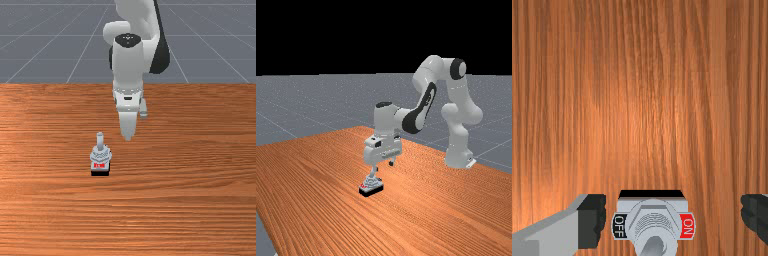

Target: Turn on the trigger

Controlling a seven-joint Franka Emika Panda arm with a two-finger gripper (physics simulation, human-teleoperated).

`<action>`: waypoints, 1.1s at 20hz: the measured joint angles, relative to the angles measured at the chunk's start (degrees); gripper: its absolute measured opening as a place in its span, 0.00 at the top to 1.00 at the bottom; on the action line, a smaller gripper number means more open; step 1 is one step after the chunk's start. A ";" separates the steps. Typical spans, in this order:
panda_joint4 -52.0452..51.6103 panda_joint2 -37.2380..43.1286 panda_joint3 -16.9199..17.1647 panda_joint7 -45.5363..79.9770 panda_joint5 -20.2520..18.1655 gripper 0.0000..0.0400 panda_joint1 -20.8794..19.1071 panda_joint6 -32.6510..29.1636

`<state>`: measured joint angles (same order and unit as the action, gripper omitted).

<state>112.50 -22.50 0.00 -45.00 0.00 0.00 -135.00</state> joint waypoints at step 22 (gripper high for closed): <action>15.42 0.09 14.05 81.39 -9.05 1.00 8.24 3.45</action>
<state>127.92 -22.41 14.05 36.39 -9.05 8.24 -131.55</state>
